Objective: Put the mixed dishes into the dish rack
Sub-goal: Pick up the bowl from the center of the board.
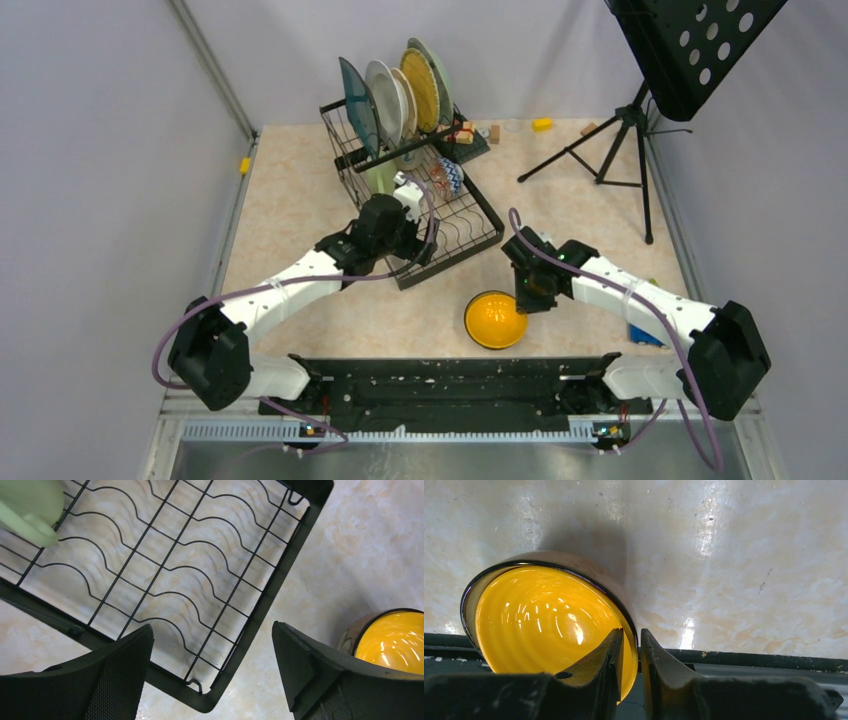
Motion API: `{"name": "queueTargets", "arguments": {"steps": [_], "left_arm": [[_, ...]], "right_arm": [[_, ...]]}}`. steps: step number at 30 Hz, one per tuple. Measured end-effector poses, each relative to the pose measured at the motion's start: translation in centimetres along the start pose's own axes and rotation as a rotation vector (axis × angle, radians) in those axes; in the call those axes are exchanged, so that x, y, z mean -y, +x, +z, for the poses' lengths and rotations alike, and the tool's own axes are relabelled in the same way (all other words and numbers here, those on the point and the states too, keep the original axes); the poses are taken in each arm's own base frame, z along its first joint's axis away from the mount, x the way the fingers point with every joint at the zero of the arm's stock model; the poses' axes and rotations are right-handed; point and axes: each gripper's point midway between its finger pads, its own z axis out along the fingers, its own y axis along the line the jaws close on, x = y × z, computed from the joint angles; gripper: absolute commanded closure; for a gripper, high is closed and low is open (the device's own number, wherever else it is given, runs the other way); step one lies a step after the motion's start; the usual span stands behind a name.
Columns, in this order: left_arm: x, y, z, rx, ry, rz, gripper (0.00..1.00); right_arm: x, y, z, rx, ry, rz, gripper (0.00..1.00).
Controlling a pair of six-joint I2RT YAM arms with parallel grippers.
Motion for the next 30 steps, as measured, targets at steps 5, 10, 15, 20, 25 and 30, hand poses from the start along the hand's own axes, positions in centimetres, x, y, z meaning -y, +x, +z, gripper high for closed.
{"name": "queueTargets", "arguments": {"steps": [5, 10, 15, 20, 25, 30], "left_arm": [[-1.0, 0.5, -0.1, 0.004, -0.053, -0.010, 0.08], [-1.2, 0.8, -0.4, 0.007, -0.065, -0.015, 0.08], [-1.4, 1.0, -0.4, 0.003, -0.069, -0.017, 0.07], [-1.5, 0.9, -0.4, 0.007, -0.071, -0.020, 0.08], [-1.4, 0.8, -0.3, 0.011, -0.062, -0.022, 0.07], [-1.2, 0.7, -0.3, 0.012, -0.052, -0.025, 0.08]], "right_arm": [[0.1, -0.2, -0.3, 0.002, 0.007, -0.009, 0.91], [0.0, -0.7, -1.0, 0.014, 0.003, -0.037, 0.95], [-0.2, -1.6, -1.7, 0.038, 0.001, -0.050, 0.96], [-0.3, -2.5, -2.2, 0.072, 0.005, -0.060, 1.00], [-0.3, -3.1, -2.4, 0.094, 0.012, -0.069, 1.00], [-0.3, -3.4, -2.7, 0.114, 0.001, -0.073, 1.00]]}}
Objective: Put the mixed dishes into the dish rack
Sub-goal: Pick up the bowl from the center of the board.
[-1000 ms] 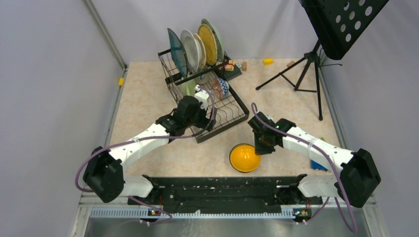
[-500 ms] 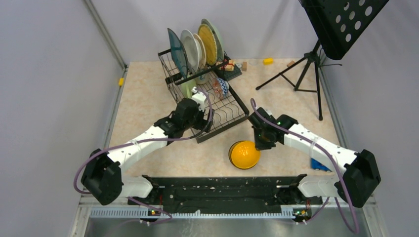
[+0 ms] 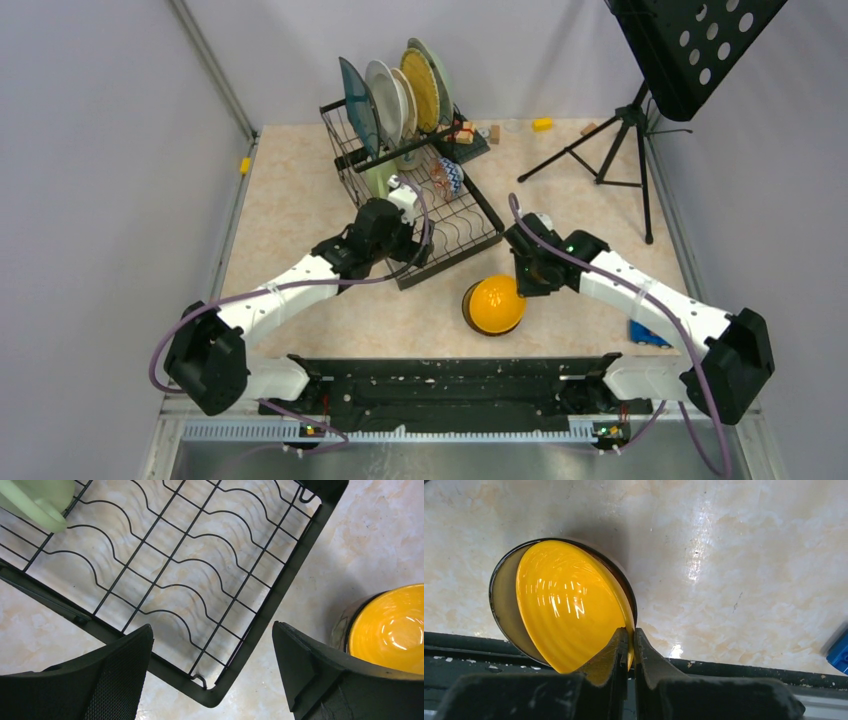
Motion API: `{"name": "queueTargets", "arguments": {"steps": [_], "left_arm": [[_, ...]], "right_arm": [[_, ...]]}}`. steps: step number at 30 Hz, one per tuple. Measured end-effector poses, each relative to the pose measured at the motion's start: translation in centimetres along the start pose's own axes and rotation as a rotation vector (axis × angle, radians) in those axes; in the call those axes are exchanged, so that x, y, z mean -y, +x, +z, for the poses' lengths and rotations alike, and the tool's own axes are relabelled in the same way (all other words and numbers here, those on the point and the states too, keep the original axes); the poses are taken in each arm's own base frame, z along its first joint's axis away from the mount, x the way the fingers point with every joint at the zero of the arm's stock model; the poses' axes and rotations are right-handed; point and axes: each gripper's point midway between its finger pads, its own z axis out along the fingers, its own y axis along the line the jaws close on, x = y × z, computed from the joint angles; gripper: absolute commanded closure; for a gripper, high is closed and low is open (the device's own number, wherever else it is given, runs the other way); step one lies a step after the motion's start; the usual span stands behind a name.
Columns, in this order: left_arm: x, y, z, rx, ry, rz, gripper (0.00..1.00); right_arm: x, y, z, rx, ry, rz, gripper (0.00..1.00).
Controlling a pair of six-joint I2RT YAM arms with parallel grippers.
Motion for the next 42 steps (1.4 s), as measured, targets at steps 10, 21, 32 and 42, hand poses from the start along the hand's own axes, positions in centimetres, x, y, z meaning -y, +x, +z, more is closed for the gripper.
{"name": "queueTargets", "arguments": {"steps": [10, 21, 32, 42], "left_arm": [[2.5, 0.1, 0.3, -0.021, 0.141, -0.009, 0.09], [10.0, -1.6, -0.5, 0.005, 0.569, -0.062, 0.16], [11.8, -0.7, -0.3, -0.086, 0.701, -0.009, 0.35], [11.4, 0.1, 0.9, -0.147, 0.661, -0.045, 0.59]], "right_arm": [[-0.6, -2.2, -1.7, 0.143, -0.073, 0.022, 1.00], [-1.3, -4.0, -3.8, 0.331, -0.211, 0.087, 1.00], [-2.1, -5.3, -4.5, 0.388, -0.252, 0.103, 1.00], [-2.8, -6.2, -4.9, 0.422, -0.285, 0.109, 1.00]]}}
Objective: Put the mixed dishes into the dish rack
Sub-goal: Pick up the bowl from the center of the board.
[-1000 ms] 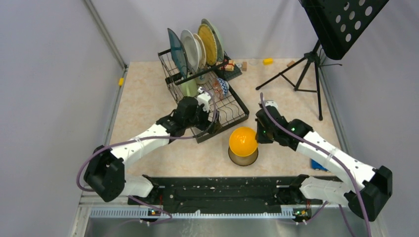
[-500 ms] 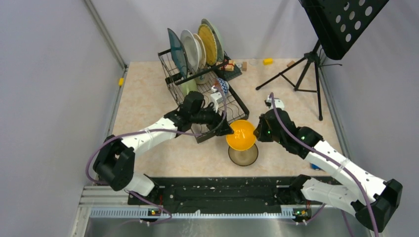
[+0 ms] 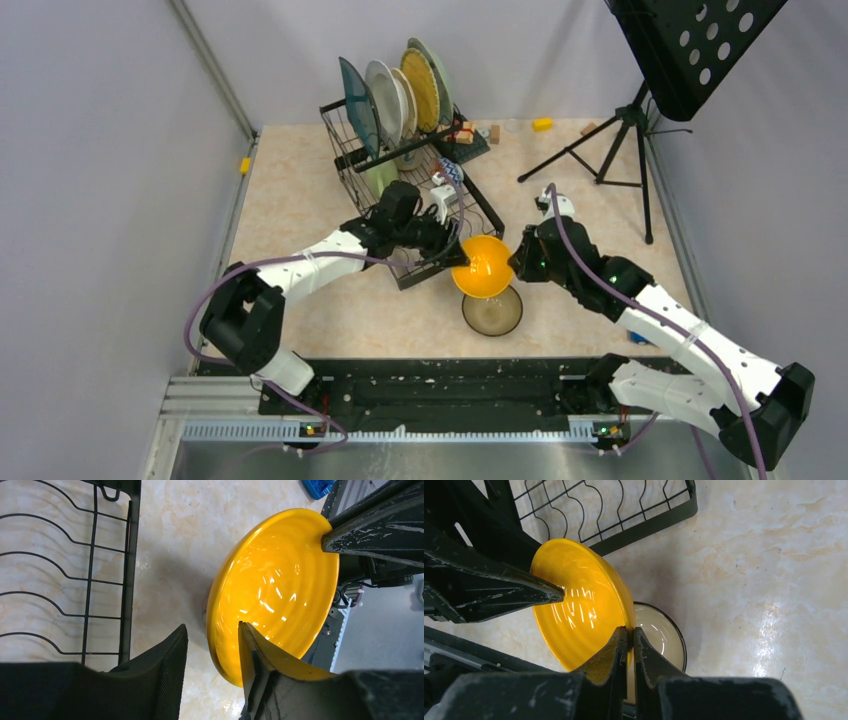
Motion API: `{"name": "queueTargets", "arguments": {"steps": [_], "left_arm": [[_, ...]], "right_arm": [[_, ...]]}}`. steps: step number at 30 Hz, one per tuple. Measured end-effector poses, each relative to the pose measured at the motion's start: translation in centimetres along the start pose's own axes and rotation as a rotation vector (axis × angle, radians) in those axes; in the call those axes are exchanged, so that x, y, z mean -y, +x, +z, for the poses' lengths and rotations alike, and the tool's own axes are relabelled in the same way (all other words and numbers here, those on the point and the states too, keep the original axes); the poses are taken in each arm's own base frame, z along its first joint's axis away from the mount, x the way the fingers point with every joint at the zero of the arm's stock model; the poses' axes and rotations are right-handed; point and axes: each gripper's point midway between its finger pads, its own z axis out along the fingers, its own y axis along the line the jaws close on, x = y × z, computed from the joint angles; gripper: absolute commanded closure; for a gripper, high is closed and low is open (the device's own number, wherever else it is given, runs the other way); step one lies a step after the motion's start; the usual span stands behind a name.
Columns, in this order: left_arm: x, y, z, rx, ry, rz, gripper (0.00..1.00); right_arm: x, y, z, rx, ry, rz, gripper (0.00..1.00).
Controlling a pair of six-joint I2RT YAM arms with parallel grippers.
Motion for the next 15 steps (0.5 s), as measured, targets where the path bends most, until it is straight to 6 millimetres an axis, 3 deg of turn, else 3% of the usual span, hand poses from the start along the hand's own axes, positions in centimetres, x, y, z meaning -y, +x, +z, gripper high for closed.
{"name": "queueTargets", "arguments": {"steps": [6, 11, 13, 15], "left_arm": [[-0.3, -0.2, 0.2, -0.001, -0.012, -0.005, 0.70], [-0.8, -0.4, 0.2, 0.008, -0.045, -0.013, 0.97], [-1.2, -0.8, 0.1, 0.016, -0.073, -0.013, 1.00], [-1.4, -1.3, 0.0, 0.022, -0.091, -0.005, 1.00]], "right_arm": [[-1.0, -0.7, 0.1, 0.025, -0.044, 0.002, 1.00], [-1.3, -0.7, 0.5, 0.022, -0.053, -0.005, 1.00], [-1.6, -0.6, 0.4, 0.014, -0.068, -0.005, 0.99], [-1.8, -0.8, 0.5, 0.024, -0.074, -0.005, 0.88]]}}
